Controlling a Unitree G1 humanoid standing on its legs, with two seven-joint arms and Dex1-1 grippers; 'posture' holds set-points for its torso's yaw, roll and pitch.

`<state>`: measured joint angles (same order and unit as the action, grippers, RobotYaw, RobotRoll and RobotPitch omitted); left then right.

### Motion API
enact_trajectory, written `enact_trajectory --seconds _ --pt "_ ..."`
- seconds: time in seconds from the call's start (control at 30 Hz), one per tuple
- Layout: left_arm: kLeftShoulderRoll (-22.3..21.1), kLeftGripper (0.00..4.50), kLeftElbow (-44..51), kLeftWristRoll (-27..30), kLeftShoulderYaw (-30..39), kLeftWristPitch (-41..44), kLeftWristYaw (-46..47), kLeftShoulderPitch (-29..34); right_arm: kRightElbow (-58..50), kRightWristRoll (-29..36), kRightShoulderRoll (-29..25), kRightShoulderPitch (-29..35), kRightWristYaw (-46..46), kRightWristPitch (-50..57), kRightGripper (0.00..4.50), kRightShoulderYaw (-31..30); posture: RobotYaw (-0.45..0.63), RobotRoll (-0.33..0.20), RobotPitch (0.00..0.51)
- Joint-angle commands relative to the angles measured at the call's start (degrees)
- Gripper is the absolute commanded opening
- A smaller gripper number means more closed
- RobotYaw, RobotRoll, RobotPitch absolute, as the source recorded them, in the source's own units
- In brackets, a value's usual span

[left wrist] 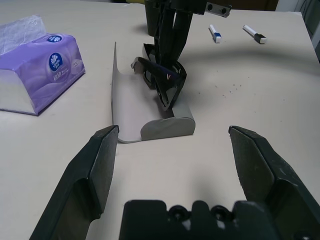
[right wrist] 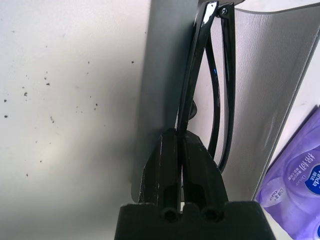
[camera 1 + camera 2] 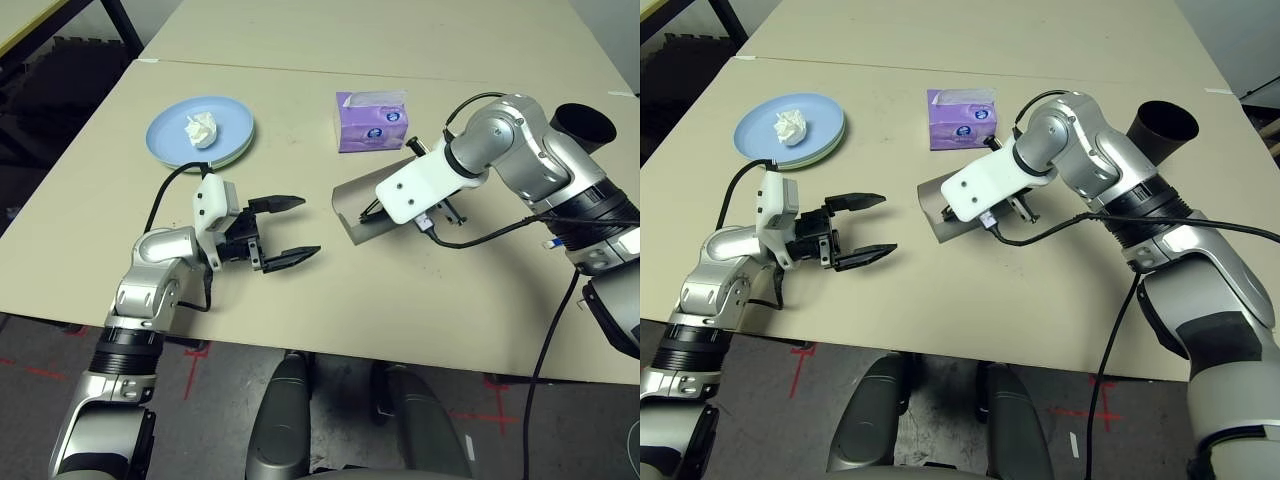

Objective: Organize and tidy the items on the table.

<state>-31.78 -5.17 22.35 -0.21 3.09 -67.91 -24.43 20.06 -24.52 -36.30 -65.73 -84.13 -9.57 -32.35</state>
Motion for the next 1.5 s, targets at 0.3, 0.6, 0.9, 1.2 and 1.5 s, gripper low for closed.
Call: enact_trajectory --seconds 0.3,0.6,0.9,1.2,1.5 --pt "-0.3 4.50 -0.6 -0.7 -0.5 -0.8 -0.2 0.4 2.7 -1.5 1.8 -1.8 0.8 -0.9 3.55 -0.2 0.32 0.000 0.212" --pt "0.2 4.50 -3.3 -1.0 -1.4 -2.0 -1.0 -1.2 2.1 -0.6 1.9 -2.9 1.6 1.3 4.48 1.3 0.28 0.000 0.207" --pt "0.2 4.50 -7.7 -1.2 -1.5 -3.7 -2.4 -3.8 -3.0 3.1 1.3 -0.9 1.3 15.0 4.48 7.3 0.24 0.000 0.206" --pt "-0.2 4.50 -13.0 -1.6 -1.7 -5.1 -5.6 -6.2 -16.2 19.7 0.9 16.0 7.7 34.7 4.48 25.0 0.16 0.000 0.213" --pt "0.3 4.50 -17.2 -2.5 -1.8 -6.1 -7.5 -9.2 -27.9 35.6 8.6 31.6 23.6 51.0 4.48 39.9 0.14 0.000 0.222"
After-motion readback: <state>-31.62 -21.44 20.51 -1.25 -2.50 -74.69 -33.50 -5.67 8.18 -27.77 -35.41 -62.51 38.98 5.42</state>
